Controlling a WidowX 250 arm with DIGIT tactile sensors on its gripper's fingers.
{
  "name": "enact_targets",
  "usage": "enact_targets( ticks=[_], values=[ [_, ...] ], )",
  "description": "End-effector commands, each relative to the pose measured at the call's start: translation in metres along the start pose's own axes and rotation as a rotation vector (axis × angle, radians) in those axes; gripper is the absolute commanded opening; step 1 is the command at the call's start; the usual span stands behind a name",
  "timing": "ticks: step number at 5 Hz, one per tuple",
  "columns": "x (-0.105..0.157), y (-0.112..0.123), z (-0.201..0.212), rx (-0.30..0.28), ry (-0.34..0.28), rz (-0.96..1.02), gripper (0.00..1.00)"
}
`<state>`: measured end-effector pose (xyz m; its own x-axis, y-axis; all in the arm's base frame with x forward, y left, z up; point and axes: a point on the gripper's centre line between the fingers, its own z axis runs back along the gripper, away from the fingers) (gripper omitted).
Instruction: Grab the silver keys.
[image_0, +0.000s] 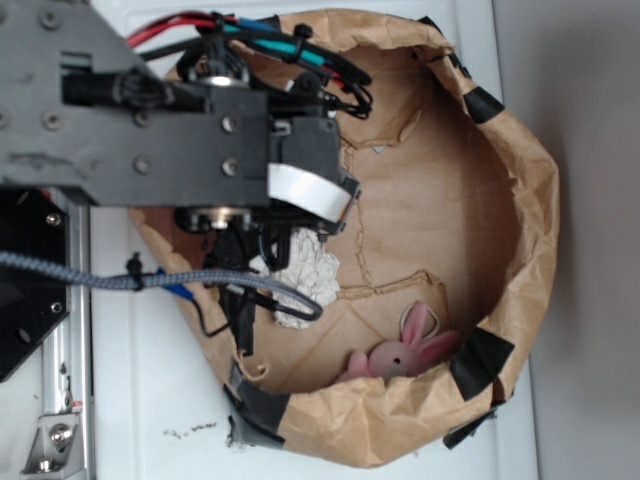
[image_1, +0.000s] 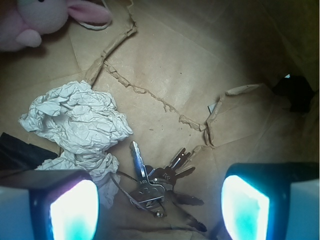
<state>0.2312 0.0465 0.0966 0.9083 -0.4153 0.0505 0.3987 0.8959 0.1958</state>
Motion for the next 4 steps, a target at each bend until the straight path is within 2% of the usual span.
enact_targets(
  ticks=[1, 3, 4],
  values=[
    [0.012, -0.003, 0.011, 0.020, -0.039, -0.007, 1.00],
    [0.006, 0.004, -0.006, -0.064, -0.088, -0.287, 1.00],
    [0.007, 0.009, -0.015, -0.073, -0.083, -0.366, 1.00]
  ],
)
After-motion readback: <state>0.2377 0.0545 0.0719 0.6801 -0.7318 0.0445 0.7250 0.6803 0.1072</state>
